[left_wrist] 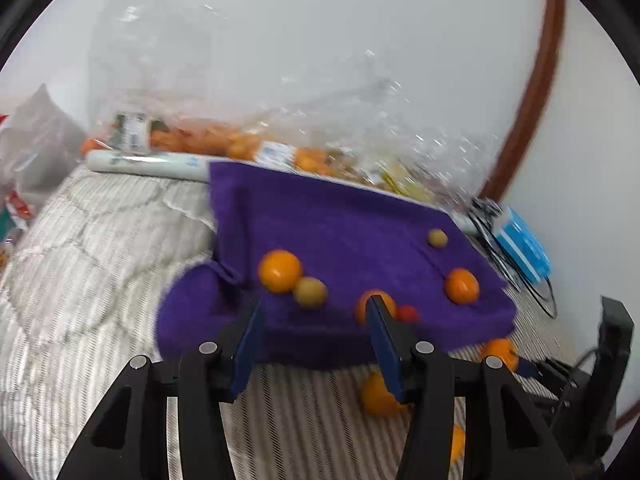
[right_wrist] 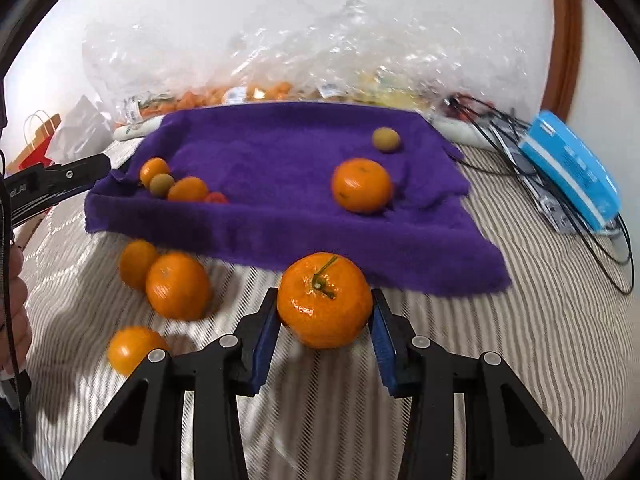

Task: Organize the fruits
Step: 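Grasp the large stemmed orange with the right tool while the left tool grasps another orange, then lift and carry both held oranges toward the towel with both tools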

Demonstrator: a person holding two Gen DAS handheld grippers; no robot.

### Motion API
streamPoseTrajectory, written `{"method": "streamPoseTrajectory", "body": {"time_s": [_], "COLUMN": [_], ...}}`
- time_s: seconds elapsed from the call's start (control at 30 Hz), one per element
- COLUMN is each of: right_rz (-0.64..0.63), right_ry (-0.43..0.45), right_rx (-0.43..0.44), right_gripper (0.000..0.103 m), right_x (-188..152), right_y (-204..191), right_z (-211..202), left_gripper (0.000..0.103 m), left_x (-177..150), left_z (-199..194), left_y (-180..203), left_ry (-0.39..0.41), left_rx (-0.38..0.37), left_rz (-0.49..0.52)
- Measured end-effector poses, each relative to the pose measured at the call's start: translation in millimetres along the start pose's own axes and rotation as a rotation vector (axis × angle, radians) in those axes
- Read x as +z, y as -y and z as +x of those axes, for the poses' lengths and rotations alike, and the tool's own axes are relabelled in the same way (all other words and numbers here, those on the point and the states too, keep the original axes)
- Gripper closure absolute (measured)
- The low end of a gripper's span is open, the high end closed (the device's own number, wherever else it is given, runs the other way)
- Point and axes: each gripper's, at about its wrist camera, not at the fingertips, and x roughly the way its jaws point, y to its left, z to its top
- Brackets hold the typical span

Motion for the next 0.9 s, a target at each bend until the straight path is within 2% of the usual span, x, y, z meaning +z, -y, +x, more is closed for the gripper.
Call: {"method": "streamPoseTrajectory", "body": {"time_s": [0.17, 0.27, 0.37, 0.47, 0.63, 0.9], "right_rz": [0.055, -0.015, -0.031, 0.021, 0.063, 0.067], "right_ry": [-0.007, -0.006, 0.027, 0.026, 0.036, 0.029], "right_rx": [0.047, 0.043, 0.066, 0.099, 0.131, 0.137], "right_gripper": [0.060, 0.060, 0.060, 0.060, 0.060, 0.060], "right_x": [-2, -3, -3, -3, -4, -4], "right_y": [13, 3, 0, 10, 17, 18], "right_z": [0, -1, -7, -6, -7, -6], "left_gripper": [0.054, 0.054, 0.054, 0.057, 0.070, 0.070], "left_x": [-16, -22, -28, -32, -38, -40], "left_z": [-1, 3, 13, 20, 28, 36], "left_y": [16, 24, 30, 33, 40, 47], "left_ry": [-0.036, -0.069, -0.110, -0.136, -0.175, -0.207], "left_rx": [-0.085, -0.125, -0.113, -0.111, -0.091, -0.056], "left_rz": [0.059, 0.085, 0.106, 0.117, 0.145, 0.178]}}
